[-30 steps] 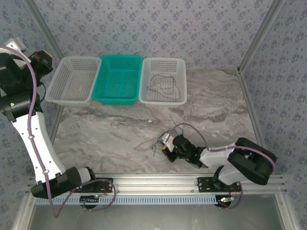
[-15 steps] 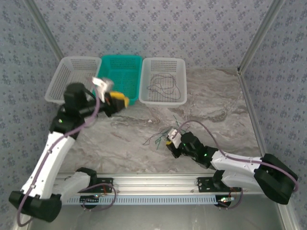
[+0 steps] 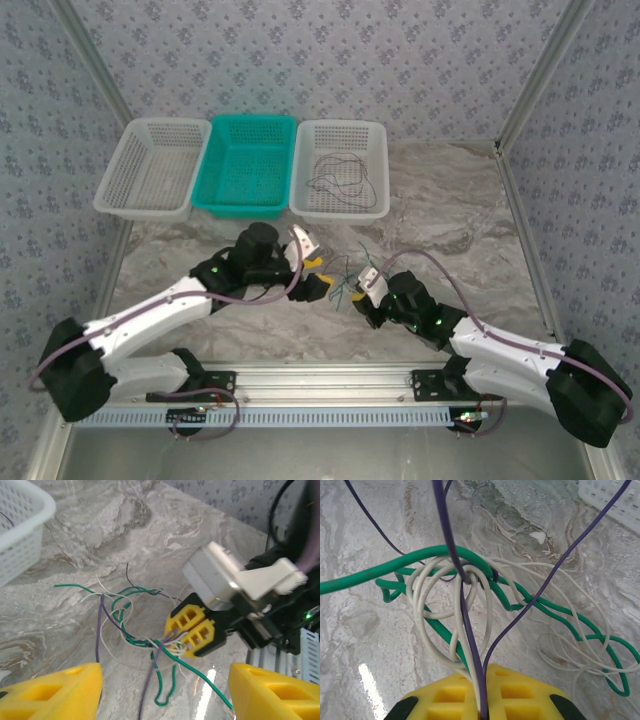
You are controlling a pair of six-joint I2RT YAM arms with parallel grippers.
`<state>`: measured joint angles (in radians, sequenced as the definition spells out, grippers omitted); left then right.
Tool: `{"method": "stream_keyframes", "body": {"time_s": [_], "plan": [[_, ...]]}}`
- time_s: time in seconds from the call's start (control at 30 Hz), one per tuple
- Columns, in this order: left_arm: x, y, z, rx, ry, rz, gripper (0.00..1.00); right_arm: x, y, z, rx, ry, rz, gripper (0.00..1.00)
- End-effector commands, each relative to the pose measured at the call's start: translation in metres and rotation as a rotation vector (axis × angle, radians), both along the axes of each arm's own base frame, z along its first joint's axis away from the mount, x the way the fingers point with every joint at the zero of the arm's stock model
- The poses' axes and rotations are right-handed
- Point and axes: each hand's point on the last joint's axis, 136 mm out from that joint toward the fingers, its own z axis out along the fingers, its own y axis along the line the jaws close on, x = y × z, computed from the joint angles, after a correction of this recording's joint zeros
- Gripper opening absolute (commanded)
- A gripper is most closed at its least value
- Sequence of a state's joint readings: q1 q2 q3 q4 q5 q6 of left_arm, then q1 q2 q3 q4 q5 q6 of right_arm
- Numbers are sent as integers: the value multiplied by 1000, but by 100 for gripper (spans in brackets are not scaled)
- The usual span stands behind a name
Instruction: Untangle the cables
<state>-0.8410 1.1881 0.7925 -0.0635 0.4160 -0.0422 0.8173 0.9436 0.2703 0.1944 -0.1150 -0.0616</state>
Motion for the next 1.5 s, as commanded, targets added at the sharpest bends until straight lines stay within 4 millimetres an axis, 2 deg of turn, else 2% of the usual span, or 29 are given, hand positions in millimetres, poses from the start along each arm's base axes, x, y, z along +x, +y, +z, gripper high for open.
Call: {"method": "stream_keyframes", "body": {"time_s": [0.0, 0.1, 0.17, 0.2, 0.23, 0.3, 0.33, 0.4, 0.47, 0.53, 0.63, 0.77, 0.9, 1.0, 1.03, 1.07, 1.13, 1.17, 1.2, 1.27, 1.47], "plan": [[10, -24, 10, -61, -73, -45, 65, 1, 3, 13, 20, -12, 13, 9], [0, -34, -2, -59, -14, -133, 54, 5, -1, 14, 13, -23, -16, 10], [-6, -38, -12, -44, 30, -173, 42, 8, -2, 14, 8, -28, -29, 10], [-7, -38, -17, -32, 46, -178, 24, 8, -3, 15, 10, -32, -34, 10], [-7, -37, -19, -24, 51, -170, 0, 9, -4, 16, 13, -35, -37, 10], [-4, -35, -12, -52, 41, -141, 0, 11, -5, 15, 12, -37, -49, 12], [-2, -33, 2, -98, 25, -113, 0, 11, -7, 12, 8, -35, -58, 12], [3, -27, 44, -237, -13, -62, 0, 15, -14, 3, -13, -29, -105, 14], [6, -15, 100, -392, -78, -12, 0, 21, -20, -8, -24, -8, -168, 15], [5, -5, 139, -464, -134, 25, 0, 24, -19, -17, -38, 31, -188, 16], [1, 6, 177, -494, -178, 45, 0, 21, -14, -39, -84, 108, -185, 15], [-4, 13, 198, -545, -196, 50, 0, 16, -7, -53, -90, 121, -164, 11], [-3, 10, 194, -526, -174, 47, 0, 17, -4, -48, -71, 111, -164, 8], [3, 10, 181, -494, -159, 79, 0, 13, 4, -27, -15, 76, -126, 14], [5, 10, 177, -480, -155, 90, 0, 13, 6, -15, 19, 58, -114, 26], [8, 10, 172, -464, -148, 103, 0, 11, 9, -1, 56, 38, -101, 50], [12, 9, 165, -441, -135, 119, 0, 13, 8, 27, 117, -9, -111, 71], [13, 8, 162, -435, -127, 120, 0, 13, 7, 41, 149, -33, -109, 77], [14, 7, 159, -428, -119, 121, 0, 12, 7, 54, 177, -60, -103, 80], [16, 4, 152, -409, -101, 121, 0, 7, 6, 79, 232, -106, -79, 82], [18, -5, 132, -366, -63, 107, 0, -11, 18, 140, 374, -145, 51, 76]]}}
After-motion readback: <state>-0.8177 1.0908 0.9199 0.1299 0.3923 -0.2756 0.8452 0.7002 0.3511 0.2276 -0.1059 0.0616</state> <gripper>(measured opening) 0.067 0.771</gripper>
